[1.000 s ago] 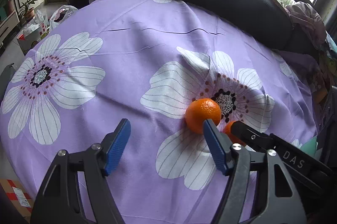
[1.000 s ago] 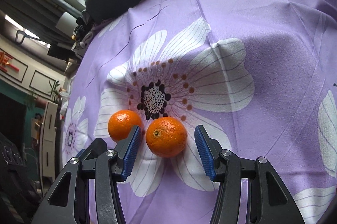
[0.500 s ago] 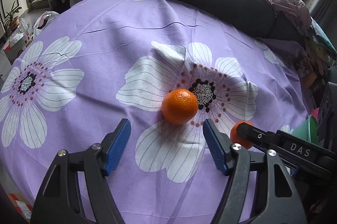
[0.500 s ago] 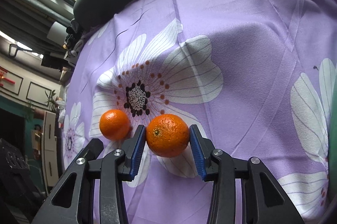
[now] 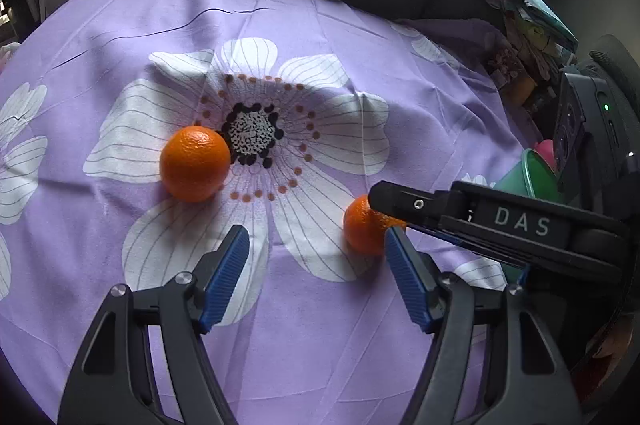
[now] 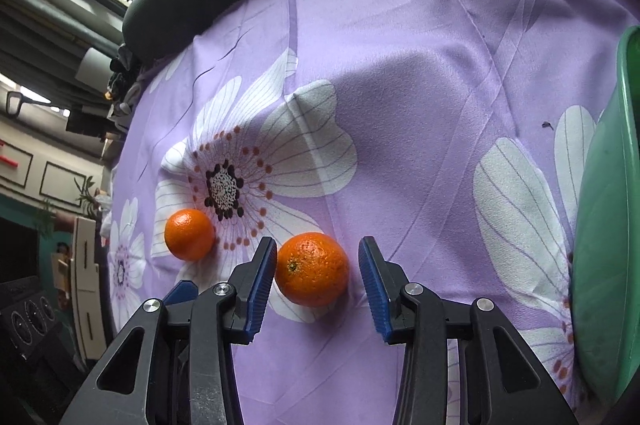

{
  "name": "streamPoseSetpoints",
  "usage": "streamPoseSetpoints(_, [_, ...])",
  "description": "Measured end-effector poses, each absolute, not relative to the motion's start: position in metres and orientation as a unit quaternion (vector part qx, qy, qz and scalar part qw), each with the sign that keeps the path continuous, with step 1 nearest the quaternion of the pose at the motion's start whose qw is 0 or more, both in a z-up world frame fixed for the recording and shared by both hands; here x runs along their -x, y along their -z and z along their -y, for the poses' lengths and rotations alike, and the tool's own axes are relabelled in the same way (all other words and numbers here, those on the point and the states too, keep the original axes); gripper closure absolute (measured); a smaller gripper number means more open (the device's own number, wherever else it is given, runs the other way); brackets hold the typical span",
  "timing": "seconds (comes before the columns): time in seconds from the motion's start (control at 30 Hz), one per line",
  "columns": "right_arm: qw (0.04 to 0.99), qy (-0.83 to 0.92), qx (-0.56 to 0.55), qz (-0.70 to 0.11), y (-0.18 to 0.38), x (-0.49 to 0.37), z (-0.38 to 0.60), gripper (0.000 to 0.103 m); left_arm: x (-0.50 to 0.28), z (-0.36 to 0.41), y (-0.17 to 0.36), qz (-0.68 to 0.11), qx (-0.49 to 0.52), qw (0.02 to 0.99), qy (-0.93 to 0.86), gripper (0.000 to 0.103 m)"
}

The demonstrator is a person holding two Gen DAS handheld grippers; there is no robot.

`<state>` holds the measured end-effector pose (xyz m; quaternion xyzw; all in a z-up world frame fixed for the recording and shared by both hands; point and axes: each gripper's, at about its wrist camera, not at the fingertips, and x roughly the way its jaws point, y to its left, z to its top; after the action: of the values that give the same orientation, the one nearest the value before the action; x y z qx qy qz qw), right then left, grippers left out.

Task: Organize fruits
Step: 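Grasp a mandarin with the right tool while the left tool grasps the other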

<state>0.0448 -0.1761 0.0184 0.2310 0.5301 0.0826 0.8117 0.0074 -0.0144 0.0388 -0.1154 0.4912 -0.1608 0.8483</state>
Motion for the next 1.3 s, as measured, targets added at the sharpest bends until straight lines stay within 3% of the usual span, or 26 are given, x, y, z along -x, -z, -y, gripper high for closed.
streamPoseSetpoints(0.2, [0.792, -0.095, -0.249, -0.549, -0.005, -0.053, 0.172, 0.059, -0.01, 0.033, -0.027, -0.513, 0.115, 0.83, 0.184, 0.04])
streamPoseSetpoints(0.43, [0.8, -0.106, -0.241, -0.539, -0.011, -0.047, 0.171, 0.06, -0.013, 0.043, -0.028, -0.509, 0.128, 0.822, 0.22, 0.058])
streamPoseSetpoints(0.83, [0.879, -0.03, -0.264, -0.396, -0.085, 0.018, 0.226, 0.06, 0.014, 0.071, -0.069, -0.423, 0.115, 0.846, 0.302, 0.057])
streamPoseSetpoints(0.93, [0.893, 0.047, -0.275, -0.353, -0.097, 0.036, 0.258, 0.069, 0.015, 0.073, -0.069, -0.421, 0.102, 0.851, 0.297, 0.057])
streamPoseSetpoints(1.1, [0.871, 0.162, -0.306, -0.348, -0.085, 0.051, 0.31, 0.069, 0.004, 0.06, -0.059, -0.436, 0.103, 0.854, 0.264, 0.057])
streamPoseSetpoints(1.3, [0.87, 0.123, -0.309, -0.364, -0.079, 0.055, 0.323, 0.069, -0.004, 0.022, -0.062, -0.429, 0.123, 0.879, 0.169, 0.055])
